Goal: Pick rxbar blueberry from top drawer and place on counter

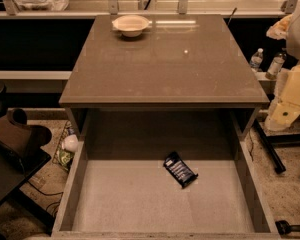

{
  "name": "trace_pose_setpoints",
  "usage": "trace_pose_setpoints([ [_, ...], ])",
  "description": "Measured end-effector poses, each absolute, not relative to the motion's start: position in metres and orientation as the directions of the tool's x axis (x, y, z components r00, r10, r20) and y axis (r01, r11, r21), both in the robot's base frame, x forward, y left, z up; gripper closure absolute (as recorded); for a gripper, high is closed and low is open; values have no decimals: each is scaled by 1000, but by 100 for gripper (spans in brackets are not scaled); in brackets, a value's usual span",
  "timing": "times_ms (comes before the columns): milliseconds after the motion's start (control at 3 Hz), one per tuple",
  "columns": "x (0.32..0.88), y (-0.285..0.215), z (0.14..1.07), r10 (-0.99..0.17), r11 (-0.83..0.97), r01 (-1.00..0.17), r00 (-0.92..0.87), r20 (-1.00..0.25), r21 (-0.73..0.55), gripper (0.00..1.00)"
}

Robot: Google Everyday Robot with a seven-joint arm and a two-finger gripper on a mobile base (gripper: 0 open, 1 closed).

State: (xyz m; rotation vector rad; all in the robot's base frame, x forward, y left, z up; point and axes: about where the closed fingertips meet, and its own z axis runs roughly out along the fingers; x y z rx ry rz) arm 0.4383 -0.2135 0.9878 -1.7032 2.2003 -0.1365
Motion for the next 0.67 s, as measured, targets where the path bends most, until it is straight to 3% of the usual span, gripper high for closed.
trace_pose_setpoints([
  [333,439,-213,987,-951,276,-916,-216,-222,-291,0],
  [667,439,-206,965,-916,349,-873,-243,-318,-340,0],
])
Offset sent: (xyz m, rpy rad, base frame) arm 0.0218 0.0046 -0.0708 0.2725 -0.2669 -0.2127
